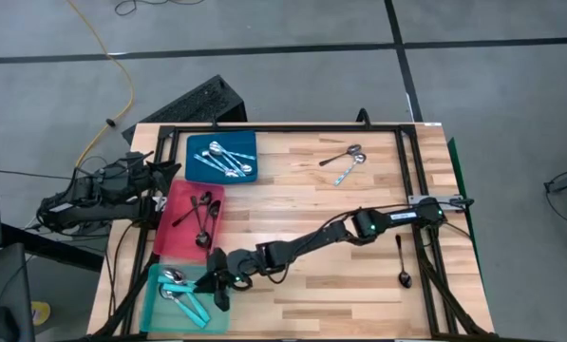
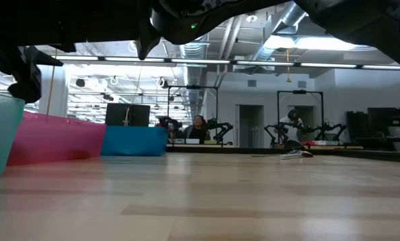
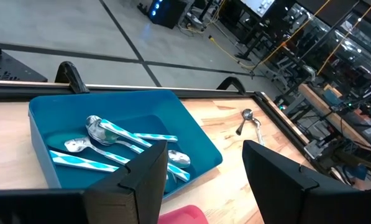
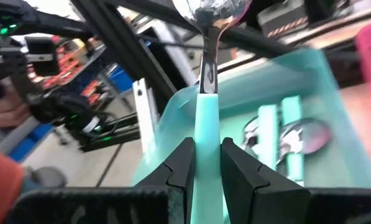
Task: Sort silverware by color (type)
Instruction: Put the light blue spoon into the light blue bin
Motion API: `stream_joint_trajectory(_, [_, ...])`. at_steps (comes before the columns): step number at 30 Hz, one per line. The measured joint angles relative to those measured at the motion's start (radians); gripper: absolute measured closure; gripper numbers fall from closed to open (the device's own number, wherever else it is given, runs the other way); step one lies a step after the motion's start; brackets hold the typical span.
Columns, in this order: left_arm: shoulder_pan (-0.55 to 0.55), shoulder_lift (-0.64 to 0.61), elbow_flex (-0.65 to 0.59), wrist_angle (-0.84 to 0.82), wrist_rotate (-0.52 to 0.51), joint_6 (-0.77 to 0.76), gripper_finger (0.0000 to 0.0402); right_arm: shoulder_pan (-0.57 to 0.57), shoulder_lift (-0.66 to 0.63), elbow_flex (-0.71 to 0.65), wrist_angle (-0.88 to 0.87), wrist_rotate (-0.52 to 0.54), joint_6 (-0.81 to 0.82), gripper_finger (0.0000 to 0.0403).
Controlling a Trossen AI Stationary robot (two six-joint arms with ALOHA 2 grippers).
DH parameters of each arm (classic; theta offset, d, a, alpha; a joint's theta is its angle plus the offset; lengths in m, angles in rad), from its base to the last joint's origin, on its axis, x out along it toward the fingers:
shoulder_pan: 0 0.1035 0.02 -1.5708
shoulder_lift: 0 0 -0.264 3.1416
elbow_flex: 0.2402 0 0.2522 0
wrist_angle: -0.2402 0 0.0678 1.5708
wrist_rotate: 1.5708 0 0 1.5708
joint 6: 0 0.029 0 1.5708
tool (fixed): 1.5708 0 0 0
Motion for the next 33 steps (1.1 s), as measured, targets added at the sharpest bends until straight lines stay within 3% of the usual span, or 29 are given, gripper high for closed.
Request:
stream_joint_trajectory(28, [0.0, 0.0, 0.0, 0.0, 0.0, 0.0, 0.0207, -0.033, -0.001, 0.0, 0.006, -0.291, 0.215, 0.0319])
stream_joint_trajectory(31, [0.0, 0.0, 0.0, 0.0, 0.0, 0.0, 0.0207, -0.033, -0.001, 0.0, 0.022, -0.287, 0.213, 0.0319])
stream_joint_trajectory(33, [0.0, 0.0, 0.0, 0.0, 0.0, 0.0, 0.0207, -0.033, -0.001, 0.0, 0.024, -0.217, 0.204, 0.0319])
